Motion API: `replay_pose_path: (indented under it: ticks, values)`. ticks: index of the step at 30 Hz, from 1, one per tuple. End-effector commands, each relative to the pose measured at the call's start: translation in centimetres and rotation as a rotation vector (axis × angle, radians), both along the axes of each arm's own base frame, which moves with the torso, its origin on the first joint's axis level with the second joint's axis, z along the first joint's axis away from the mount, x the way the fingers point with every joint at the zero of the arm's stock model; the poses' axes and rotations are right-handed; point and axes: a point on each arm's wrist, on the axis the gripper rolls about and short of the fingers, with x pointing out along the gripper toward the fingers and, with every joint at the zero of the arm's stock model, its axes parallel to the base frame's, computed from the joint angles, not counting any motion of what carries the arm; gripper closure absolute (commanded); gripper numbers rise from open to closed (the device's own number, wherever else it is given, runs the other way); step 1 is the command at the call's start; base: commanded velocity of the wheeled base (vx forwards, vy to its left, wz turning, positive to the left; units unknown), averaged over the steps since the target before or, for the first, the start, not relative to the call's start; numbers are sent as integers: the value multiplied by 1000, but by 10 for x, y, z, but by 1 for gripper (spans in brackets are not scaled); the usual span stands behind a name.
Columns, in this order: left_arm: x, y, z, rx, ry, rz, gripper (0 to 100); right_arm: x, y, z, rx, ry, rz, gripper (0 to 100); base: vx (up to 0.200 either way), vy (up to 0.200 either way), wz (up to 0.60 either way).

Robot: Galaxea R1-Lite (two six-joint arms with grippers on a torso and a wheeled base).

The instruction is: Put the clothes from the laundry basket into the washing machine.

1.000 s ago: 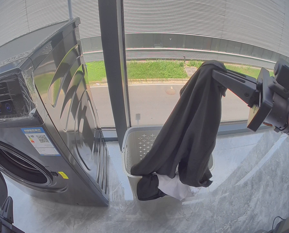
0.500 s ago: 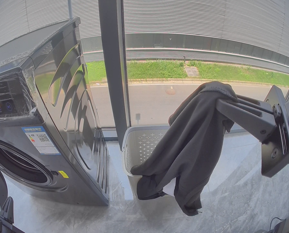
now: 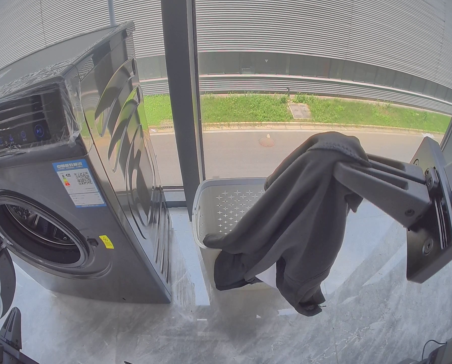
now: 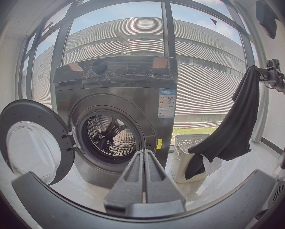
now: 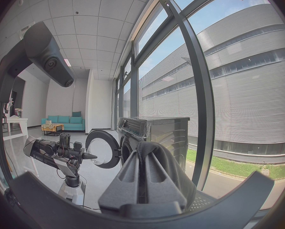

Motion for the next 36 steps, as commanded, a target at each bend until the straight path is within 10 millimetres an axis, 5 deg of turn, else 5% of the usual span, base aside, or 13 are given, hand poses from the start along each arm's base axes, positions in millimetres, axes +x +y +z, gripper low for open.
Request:
replay_pose_path:
  ticks: [1,15,36]
  values:
    - [0,0,-2,0,-5,1,100,2,4,-1,-8,5,8,100,-200,0,0]
    - [0,0,-2,-2,-5,1,100,-10,-1,6,23,-21,28,100,-200,0,0]
    - [0,-1,-2,1,-11,-34,100,-2,28,-18,-72,41,90,100,0,0,0]
